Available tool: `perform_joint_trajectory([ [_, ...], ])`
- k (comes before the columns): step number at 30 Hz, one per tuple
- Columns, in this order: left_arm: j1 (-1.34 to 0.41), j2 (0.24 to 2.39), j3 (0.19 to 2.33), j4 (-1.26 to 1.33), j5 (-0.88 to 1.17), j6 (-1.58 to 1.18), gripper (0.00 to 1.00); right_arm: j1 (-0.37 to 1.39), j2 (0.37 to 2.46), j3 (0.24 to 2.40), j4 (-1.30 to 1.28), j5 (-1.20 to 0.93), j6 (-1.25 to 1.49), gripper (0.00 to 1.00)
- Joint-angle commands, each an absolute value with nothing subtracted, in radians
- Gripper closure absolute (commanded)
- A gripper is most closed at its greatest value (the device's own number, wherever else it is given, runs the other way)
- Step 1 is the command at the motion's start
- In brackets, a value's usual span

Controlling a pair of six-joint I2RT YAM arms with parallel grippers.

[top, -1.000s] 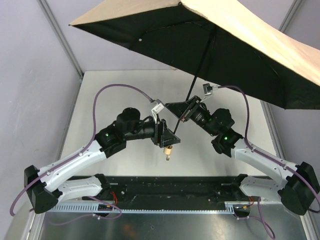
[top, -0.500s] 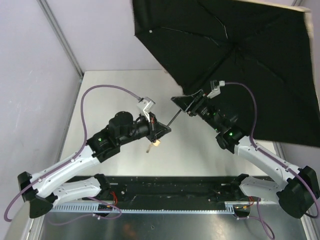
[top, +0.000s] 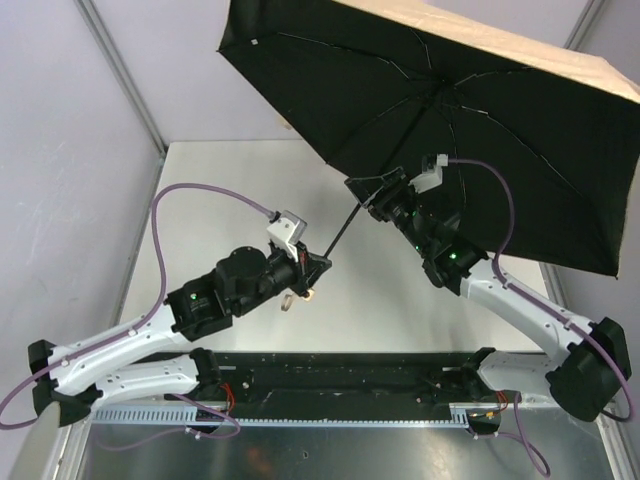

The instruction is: Put away the umbrella

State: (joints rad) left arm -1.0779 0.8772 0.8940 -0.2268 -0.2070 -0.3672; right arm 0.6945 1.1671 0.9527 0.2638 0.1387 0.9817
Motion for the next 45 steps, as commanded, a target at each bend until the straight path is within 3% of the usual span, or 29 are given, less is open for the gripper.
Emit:
perform_joint_trajectory([
  [1,-1.13,0.843,0.89,-0.118,-0.321,-0.31,1.0,0.675,1.223,0.992,0.355,0.188,1.025,0.57],
  [4,-1.146,0.832,0.883,-0.118,-0.342,-0.304,1.0,0.667,1.253,0.992,0.394,0.182,1.046,0.58],
  [5,-1.15,0.83,0.882,-0.118,-0.344,-0.302,1.0,0.666,1.261,0.992,0.409,0.175,1.045,0.63],
  [8,-1.154,0.826,0.884,-0.12,-0.324,-0.306,1.0,0.653,1.283,0.992,0.481,0.075,1.01,0.91],
  [9,-1.155,0.82,0.886,-0.122,-0.301,-0.312,0.99,0.642,1.286,0.992,0.515,0.018,0.995,0.96],
  [10,-1.155,0.812,0.888,-0.124,-0.272,-0.318,0.92,0.63,1.287,0.992,0.551,-0.041,0.978,0.98],
  [11,-1.154,0.804,0.89,-0.125,-0.242,-0.324,0.78,0.619,1.286,0.992,0.588,-0.097,0.963,0.99],
  [14,-1.131,0.784,0.913,-0.141,-0.137,-0.34,0.24,0.597,1.267,0.99,0.715,-0.25,0.926,1.0],
  [15,-1.109,0.78,0.923,-0.145,-0.086,-0.352,0.12,0.594,1.26,0.988,0.76,-0.292,0.922,1.0],
  [18,-0.978,0.797,0.952,-0.149,0.146,-0.437,0.02,0.588,1.258,0.98,0.937,-0.422,0.953,1.0],
  [21,-0.84,0.878,0.985,-0.142,0.39,-0.562,0.01,0.592,1.275,0.969,1.119,-0.496,1.036,1.0],
  [25,-0.799,1.003,1.03,-0.069,0.659,-0.625,0.01,0.605,1.31,0.942,1.297,-0.503,1.124,1.0],
  [29,-0.797,1.035,0.971,0.19,0.82,-0.732,0.02,0.607,1.351,0.919,1.419,-0.497,1.189,1.0],
  [31,-0.798,1.032,0.953,0.22,0.814,-0.743,0.1,0.614,1.365,0.915,1.459,-0.501,1.206,1.0],
  [34,-0.797,1.027,0.935,0.228,0.776,-0.747,0.36,0.634,1.365,0.914,1.462,-0.507,1.199,1.0],
  [38,-0.801,1.005,0.908,0.218,0.67,-0.732,0.86,0.649,1.329,0.914,1.286,-0.449,1.15,1.0],
  [40,-0.815,0.973,0.896,0.184,0.573,-0.693,0.96,0.675,1.283,0.916,1.057,-0.311,1.06,0.91],
  [45,-0.893,0.901,0.919,0.052,0.249,-0.547,1.0,0.756,1.197,0.962,0.57,0.073,0.891,0.52],
])
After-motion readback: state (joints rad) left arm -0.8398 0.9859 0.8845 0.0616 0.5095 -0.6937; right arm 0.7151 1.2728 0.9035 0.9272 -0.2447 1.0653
